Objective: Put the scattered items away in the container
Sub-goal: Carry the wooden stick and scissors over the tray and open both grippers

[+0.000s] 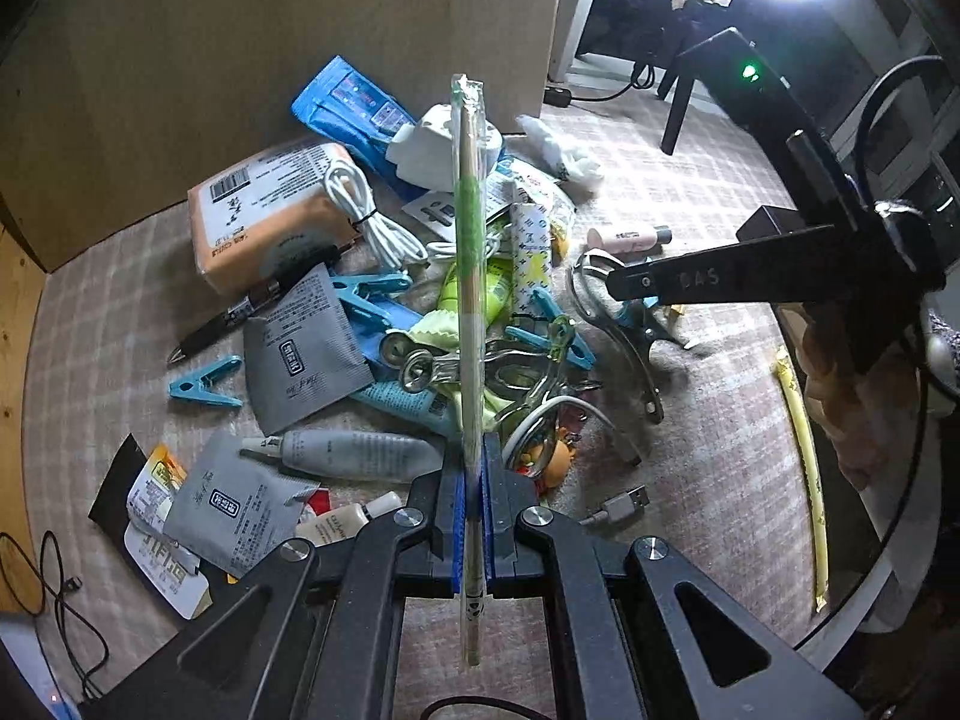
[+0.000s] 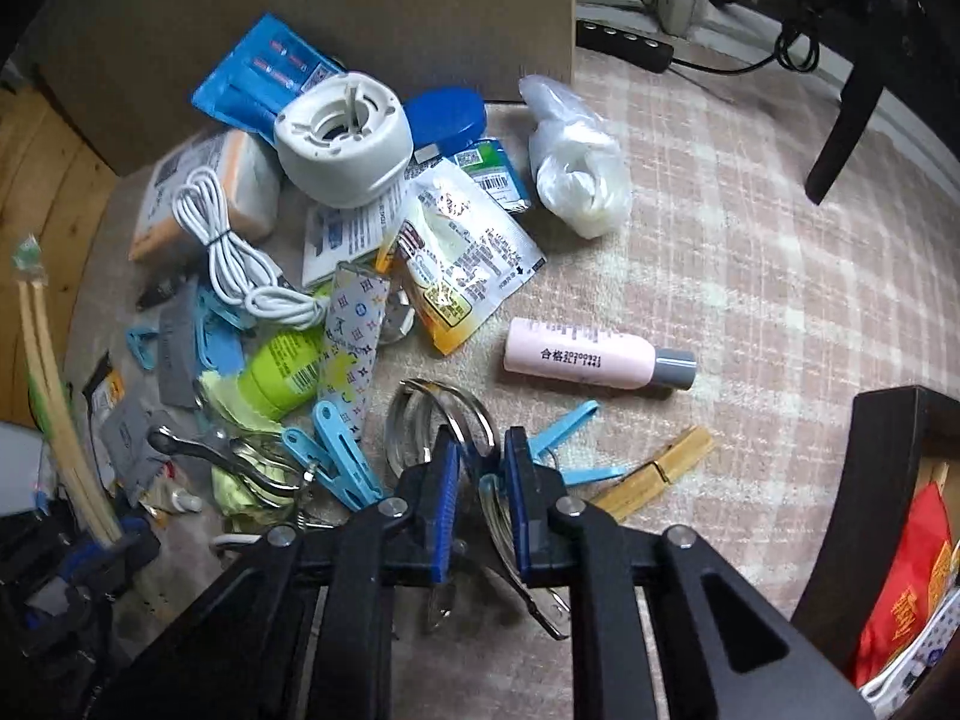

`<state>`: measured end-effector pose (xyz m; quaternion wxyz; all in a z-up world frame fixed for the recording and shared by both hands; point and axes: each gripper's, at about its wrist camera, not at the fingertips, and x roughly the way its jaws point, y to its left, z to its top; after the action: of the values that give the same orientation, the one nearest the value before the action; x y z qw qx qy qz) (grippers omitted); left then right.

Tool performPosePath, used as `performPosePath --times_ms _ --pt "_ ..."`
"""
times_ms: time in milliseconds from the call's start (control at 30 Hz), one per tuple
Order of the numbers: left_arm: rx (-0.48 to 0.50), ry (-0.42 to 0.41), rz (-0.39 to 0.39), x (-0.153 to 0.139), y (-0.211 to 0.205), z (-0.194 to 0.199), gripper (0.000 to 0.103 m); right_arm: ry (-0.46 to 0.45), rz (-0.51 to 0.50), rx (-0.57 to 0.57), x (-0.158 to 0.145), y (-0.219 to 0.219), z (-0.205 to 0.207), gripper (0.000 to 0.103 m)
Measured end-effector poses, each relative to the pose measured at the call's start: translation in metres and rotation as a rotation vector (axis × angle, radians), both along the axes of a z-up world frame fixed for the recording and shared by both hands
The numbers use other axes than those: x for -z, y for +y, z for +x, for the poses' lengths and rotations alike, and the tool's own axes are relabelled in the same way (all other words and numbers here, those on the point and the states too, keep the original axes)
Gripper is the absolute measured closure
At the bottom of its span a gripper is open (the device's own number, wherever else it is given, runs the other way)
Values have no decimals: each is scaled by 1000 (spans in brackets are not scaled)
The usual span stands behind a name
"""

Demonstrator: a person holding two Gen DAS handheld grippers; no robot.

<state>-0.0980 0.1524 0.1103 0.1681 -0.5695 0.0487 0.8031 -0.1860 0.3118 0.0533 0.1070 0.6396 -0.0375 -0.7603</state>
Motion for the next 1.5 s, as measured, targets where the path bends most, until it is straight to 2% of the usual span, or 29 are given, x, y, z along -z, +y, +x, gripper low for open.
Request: performPosePath --times_ms 267,500,733,867,967,1033,1067,1100,1133,1167,1200,1300,1500 --pt "51 19 21 -16 30 2 100 61 -113 91 -39 42 23 99" --pt "159 61 65 -46 82 14 100 174 -170 210 -99 108 61 99" --pt "327 69 125 -66 164 36 100 229 -109 351 -137 199 106 99" --pt "407 35 170 -70 215 52 100 228 -55 449 -144 253 132 99" --pt "428 7 204 -73 253 62 99 218 -36 520 -147 290 149 99" --pt "420 15 227 -77 273 67 87 208 -7 536 -148 306 155 97" --pt "422 14 219 -77 283 68 53 204 2 535 -149 310 157 92" --pt "424 7 213 -77 292 69 33 203 17 545 -150 317 159 88" --pt "421 10 217 -77 295 69 35 207 38 566 -151 322 162 76" --pt "420 21 212 -79 295 70 42 217 58 583 -153 326 166 67" --pt "423 36 198 -80 295 72 44 230 67 591 -155 329 168 65" --pt "425 69 161 -81 286 73 44 255 53 597 -158 331 173 64" --pt "356 95 96 -71 239 59 44 268 27 542 -154 306 171 63"
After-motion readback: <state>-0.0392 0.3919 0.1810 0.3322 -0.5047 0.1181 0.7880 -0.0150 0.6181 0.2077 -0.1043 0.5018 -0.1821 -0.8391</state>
